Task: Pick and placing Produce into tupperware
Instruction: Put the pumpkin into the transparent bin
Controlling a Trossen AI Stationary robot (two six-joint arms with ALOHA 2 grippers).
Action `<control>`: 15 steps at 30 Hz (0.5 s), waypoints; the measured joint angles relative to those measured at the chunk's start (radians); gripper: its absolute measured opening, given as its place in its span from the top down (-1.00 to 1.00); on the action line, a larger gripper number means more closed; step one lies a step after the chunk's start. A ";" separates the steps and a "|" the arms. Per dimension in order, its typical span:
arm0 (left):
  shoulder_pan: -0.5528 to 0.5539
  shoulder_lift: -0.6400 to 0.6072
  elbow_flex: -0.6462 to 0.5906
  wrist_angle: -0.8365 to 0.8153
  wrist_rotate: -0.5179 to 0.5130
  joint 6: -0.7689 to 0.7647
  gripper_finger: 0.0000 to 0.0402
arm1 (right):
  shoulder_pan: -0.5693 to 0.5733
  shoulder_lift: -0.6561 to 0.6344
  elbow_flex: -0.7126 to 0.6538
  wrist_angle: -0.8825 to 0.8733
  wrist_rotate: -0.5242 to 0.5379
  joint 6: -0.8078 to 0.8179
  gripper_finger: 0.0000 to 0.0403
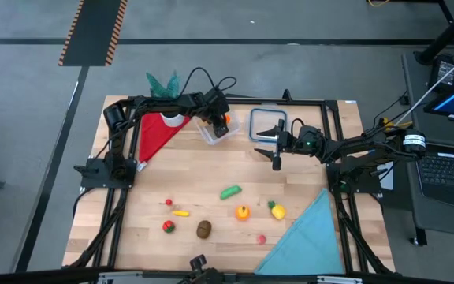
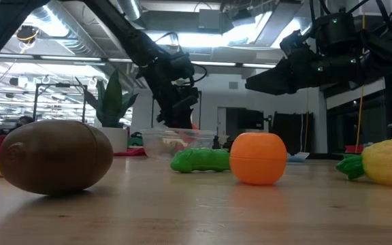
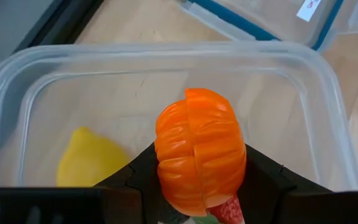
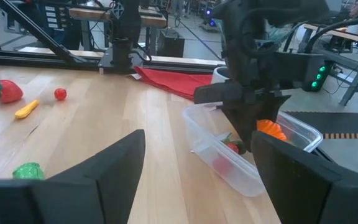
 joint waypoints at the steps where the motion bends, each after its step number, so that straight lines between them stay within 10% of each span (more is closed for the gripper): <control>1: 0.000 0.000 0.000 0.000 0.000 0.000 0.25 | 0.000 0.000 0.000 0.000 0.000 0.000 -0.46; 15: -0.005 0.000 0.000 0.000 -0.005 0.000 -0.04 | 0.000 0.000 0.000 -0.002 0.000 0.001 -0.46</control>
